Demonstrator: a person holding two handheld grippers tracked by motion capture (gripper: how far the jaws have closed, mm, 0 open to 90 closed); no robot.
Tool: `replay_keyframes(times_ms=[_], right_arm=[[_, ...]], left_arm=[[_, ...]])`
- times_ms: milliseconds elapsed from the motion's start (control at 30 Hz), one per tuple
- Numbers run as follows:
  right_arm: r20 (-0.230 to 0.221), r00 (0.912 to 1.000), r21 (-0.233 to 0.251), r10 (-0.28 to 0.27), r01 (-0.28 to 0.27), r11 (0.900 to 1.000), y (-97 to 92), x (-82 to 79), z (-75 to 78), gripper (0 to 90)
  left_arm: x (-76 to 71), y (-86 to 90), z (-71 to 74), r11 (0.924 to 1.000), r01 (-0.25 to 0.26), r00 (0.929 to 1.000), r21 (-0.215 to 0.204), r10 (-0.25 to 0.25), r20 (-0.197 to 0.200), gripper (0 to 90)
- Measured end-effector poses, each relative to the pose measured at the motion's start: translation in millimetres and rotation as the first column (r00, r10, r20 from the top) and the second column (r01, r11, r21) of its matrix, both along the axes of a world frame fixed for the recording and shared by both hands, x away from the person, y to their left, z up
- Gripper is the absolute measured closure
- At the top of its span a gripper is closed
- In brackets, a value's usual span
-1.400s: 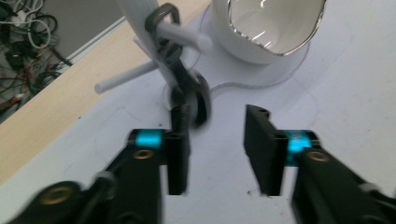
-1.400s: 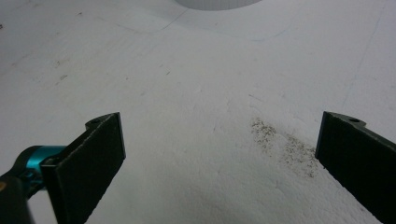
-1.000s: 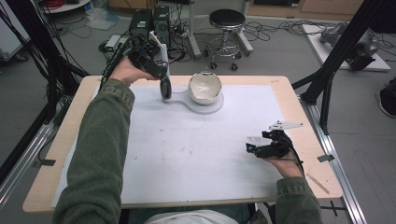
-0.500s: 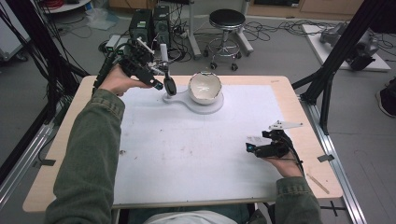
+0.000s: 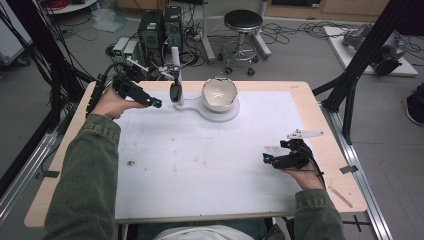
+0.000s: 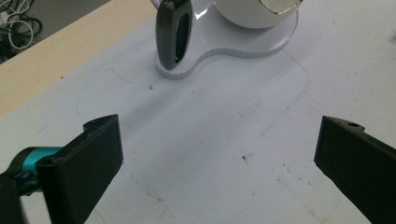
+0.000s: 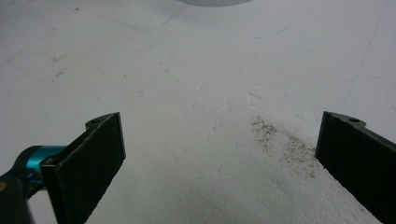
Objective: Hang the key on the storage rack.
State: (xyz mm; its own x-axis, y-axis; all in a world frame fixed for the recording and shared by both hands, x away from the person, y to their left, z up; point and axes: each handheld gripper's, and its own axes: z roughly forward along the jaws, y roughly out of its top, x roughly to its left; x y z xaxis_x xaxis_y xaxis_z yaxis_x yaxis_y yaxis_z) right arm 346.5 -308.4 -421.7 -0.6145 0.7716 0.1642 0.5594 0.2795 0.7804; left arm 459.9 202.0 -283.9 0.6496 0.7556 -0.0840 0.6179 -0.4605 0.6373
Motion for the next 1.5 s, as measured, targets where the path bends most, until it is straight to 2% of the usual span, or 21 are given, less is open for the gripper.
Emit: replay_keyframes(times_ms=[167,367,500,567,667,1100,1167,1300,1367,1500], right_arm=[[-0.001,1.0,-0.001,0.002,-0.002,1.0,0.6,-0.2,-0.3,0.6],[-0.003,1.0,-0.005,0.001,-0.001,1.0,1.2,-0.3,-0.4,0.6],[-0.007,1.0,-0.005,0.002,-0.002,1.0,1.5,-0.6,-0.4,0.6],[-0.009,1.0,-0.004,0.002,-0.002,1.0,1.6,-0.9,-0.2,0.6],[-0.011,0.9999,-0.005,0.001,-0.001,1.0,1.7,-1.0,-0.3,0.6],[-0.008,1.0,-0.01,0.005,-0.005,0.9999,2.4,-0.6,-1.1,0.6],[-0.007,1.0,-0.013,0.006,-0.006,0.9999,2.6,-0.5,-1.4,0.6],[-0.007,1.0,-0.015,0.006,-0.006,0.9999,2.6,-0.4,-1.5,0.6],[-0.006,1.0,-0.017,0.007,-0.007,0.9998,2.4,-0.3,-1.8,0.6],[-0.013,0.9999,-0.017,0.006,-0.006,0.9998,2.8,-0.6,-2.1,0.6]], left_arm=[[-12.3,11.9,-3.7,0.9994,-0.018,0.9998,-0.031,0.018,0.007,1.7],[-25.8,25.8,-8.5,0.9988,-0.033,0.9993,-0.036,0.033,0.014,1.7],[-33.1,31.7,-9.0,0.9987,-0.036,0.9981,-0.036,0.038,0.049,1.7],[-35.8,34.5,-10.2,0.9979,-0.054,0.9964,-0.037,0.056,0.063,1.7],[-39.5,39.6,-14.2,0.997,-0.064,0.9952,-0.043,0.067,0.071,1.7],[-62.1,55.3,-38.5,0.9941,-0.077,0.992,-0.077,0.084,0.094,1.7],[-65.9,56.3,-43.2,0.9933,-0.074,0.9926,-0.089,0.082,0.09,1.7],[-73.2,57.5,-54.6,0.9942,-0.063,0.9915,-0.087,0.072,0.108,1.7],[-76.8,58.7,-60.5,0.9928,-0.062,0.9919,-0.103,0.073,0.104,1.7],[-84.2,62.1,-69.6,0.9924,-0.072,0.9909,-0.099,0.083,0.106,1.7]])
